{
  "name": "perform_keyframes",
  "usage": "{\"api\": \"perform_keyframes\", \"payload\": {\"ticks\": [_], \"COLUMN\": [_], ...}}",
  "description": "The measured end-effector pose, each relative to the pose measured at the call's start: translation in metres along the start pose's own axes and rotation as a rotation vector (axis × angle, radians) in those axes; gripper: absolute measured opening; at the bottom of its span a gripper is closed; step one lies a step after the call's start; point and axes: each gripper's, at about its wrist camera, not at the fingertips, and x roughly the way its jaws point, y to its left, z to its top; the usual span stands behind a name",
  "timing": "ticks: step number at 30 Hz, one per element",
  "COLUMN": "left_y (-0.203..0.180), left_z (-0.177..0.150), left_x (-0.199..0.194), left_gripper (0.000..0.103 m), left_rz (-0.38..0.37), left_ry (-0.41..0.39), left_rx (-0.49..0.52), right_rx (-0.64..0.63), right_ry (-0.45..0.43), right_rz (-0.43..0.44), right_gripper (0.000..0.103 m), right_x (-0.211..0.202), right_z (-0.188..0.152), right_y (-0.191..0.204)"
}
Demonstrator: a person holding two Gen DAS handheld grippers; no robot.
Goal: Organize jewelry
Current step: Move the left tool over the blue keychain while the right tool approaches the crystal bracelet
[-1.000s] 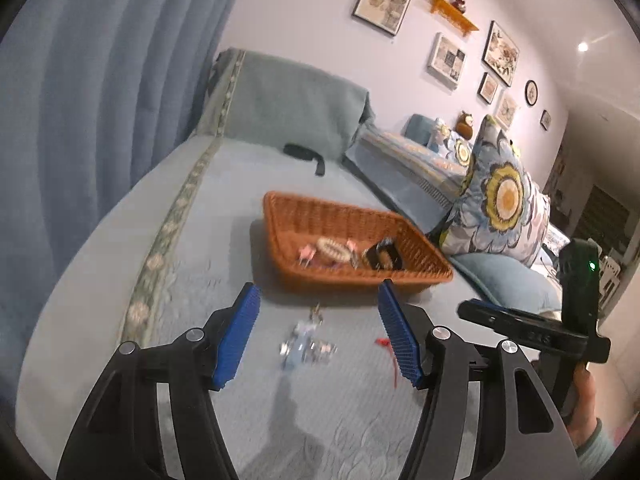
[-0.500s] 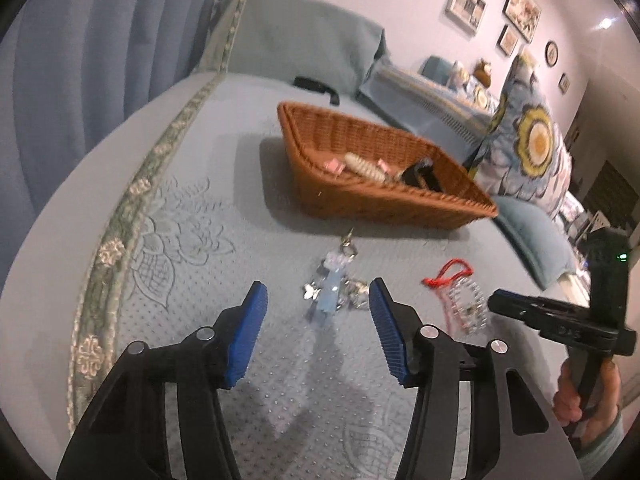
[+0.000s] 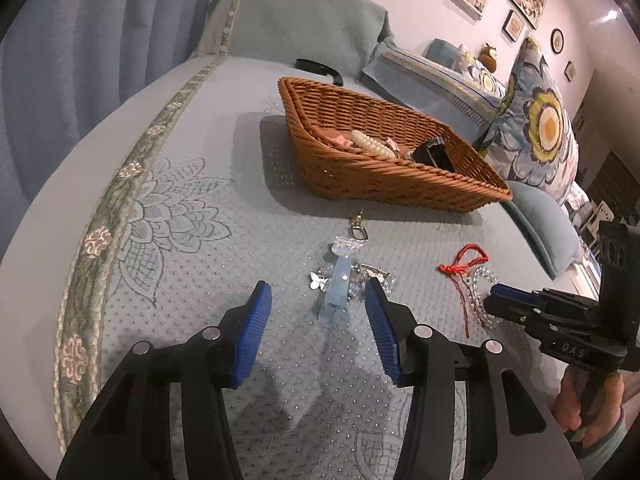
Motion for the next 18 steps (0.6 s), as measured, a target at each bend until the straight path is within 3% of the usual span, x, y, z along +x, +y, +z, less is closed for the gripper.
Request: {"api": "perform_keyframes", "payload": {"ticks": [7,11,15,18], "left_y": [-0.005,-0.009,-0.016,-0.022], "left_z": [0.0,0.002,0.003,0.002], "left_x": [0.006,0.011,0.017,0.018], "left_gripper": [0.046,0.046,0.031,0.026], "left_rz": [0.005,0.023,0.055,0.074], "left_ry": [0.02,0.024,0.039,0.037], "left_rx": [0.029,0.05,0.085,0.117], "right_rx": [-0.047,-0.054,-0.056,-0.052], "right_ry": [-0.009,-0.003,-0.007,-0.009], "right_rz": [-0.038,-0.048,-0.053,-0.053], "right_gripper": [0.022,0.011,0.01,0.01], "right_x": [-0.001,0.0,-0.001,-0.001], "right_z": [-0.004,-0.005,-0.005,-0.005], "right_y": [0.008,0.008,0.009,0.009]}}
